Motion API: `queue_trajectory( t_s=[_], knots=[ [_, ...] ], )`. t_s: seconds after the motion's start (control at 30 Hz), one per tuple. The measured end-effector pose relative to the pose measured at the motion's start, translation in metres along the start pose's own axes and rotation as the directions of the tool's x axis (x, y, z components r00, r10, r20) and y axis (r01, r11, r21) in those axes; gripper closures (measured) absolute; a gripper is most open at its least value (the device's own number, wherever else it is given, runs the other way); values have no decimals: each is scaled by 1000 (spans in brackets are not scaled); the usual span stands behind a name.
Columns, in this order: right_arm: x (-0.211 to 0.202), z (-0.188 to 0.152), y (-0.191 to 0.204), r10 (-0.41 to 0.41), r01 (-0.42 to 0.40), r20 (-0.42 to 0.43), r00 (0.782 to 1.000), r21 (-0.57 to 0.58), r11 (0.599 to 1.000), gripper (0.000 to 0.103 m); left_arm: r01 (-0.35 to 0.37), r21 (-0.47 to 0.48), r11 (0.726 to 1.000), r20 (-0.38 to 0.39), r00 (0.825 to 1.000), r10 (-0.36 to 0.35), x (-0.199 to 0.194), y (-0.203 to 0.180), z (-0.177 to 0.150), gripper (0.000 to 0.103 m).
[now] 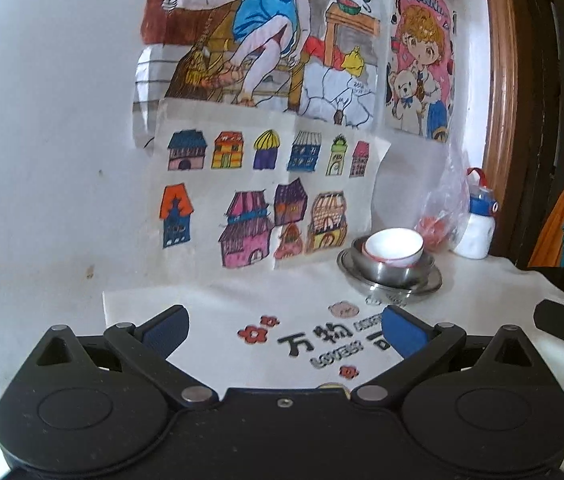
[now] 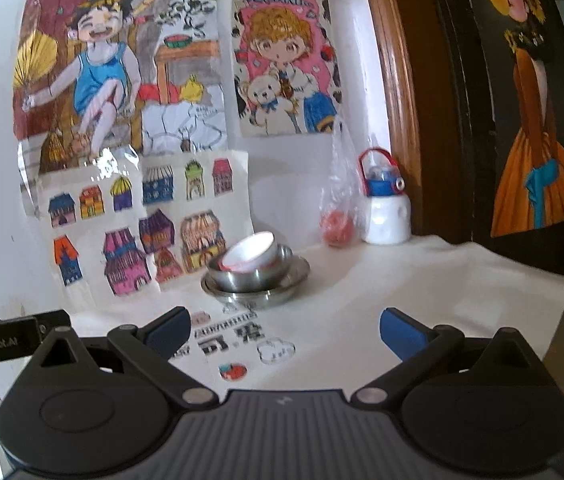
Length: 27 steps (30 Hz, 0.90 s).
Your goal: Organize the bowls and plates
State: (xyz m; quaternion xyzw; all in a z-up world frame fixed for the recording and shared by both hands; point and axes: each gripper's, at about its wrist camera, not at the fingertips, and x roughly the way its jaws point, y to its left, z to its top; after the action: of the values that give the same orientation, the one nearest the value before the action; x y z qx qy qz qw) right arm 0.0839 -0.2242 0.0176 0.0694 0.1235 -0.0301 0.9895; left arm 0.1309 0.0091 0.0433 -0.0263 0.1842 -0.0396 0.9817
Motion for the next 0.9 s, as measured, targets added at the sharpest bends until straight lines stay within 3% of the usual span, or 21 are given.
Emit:
queue_trajectory(
  t_s=[0.37,0.9],
  knots=[
    [0,-22,-4,-36,37,-36,999,21,999,0,-18,19,1000,0,1000,18,-6,3,-21,1],
    [4,-27,-3,-47,47,-28,999,11,999,0,-23,15,1000,-7,1000,23,-6,6,-34,1]
  ],
)
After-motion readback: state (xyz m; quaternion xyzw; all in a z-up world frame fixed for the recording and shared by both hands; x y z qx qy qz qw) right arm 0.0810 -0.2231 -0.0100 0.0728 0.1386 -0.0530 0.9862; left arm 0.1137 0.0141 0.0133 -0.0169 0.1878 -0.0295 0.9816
